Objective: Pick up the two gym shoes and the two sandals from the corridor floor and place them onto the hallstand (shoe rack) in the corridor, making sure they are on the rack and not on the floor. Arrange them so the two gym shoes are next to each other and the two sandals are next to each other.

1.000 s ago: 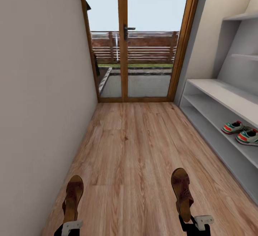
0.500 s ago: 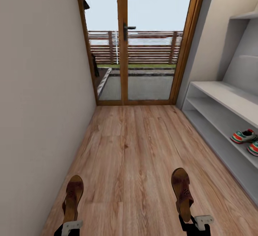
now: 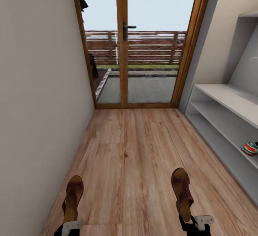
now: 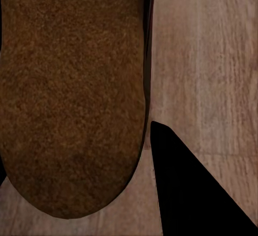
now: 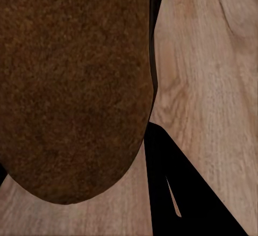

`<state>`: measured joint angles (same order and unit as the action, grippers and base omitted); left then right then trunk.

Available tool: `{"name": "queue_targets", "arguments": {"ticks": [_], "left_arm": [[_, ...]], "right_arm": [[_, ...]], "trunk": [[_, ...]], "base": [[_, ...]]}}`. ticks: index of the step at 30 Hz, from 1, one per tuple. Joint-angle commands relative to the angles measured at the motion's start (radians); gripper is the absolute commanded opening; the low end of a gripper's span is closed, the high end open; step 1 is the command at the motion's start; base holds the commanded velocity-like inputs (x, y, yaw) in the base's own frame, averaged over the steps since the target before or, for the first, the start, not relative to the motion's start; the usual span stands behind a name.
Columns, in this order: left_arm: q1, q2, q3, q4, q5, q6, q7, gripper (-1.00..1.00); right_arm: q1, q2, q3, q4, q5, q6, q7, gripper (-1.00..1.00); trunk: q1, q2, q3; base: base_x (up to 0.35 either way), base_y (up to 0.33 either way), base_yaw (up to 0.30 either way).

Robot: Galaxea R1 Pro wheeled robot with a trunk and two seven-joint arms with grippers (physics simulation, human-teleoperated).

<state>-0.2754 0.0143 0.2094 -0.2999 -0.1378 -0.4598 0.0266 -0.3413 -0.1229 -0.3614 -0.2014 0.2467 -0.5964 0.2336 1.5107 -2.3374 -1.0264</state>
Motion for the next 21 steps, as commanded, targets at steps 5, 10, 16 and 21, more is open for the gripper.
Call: {"name": "queue_targets", "arguments": {"ticks": [5,10,16,21], "left_arm": [[-0.001,0.0,0.005,0.001,-0.014,-0.004,0.005,-1.0],[-0.001,0.0,0.005,0.001,-0.014,-0.004,0.005,-1.0],[-0.001,0.0,0.006,0.001,-0.014,-0.004,0.006,-1.0],[-0.001,0.0,0.006,0.001,-0.014,-0.004,0.006,-1.0]], "right_arm": [[-0.001,0.0,-0.008,0.0,0.005,-0.002,0.006,-1.0],[-0.001,0.0,-0.008,0.001,0.005,-0.002,0.006,-1.0],[-0.001,0.0,-0.008,0.001,0.005,-0.002,0.006,-1.0],[-0.001,0.0,-0.008,0.001,0.005,-0.002,0.006,-1.0]], "trunk": [[0.0,0.0,-0.001],[0.0,0.0,-0.001],[0.0,0.0,-0.001],[0.0,0.0,-0.001]], "base": [[0.339,0.0,0.0],[0.339,0.0,-0.047],[0.339,0.0,-0.246],[0.339,0.0,-0.287]]}}
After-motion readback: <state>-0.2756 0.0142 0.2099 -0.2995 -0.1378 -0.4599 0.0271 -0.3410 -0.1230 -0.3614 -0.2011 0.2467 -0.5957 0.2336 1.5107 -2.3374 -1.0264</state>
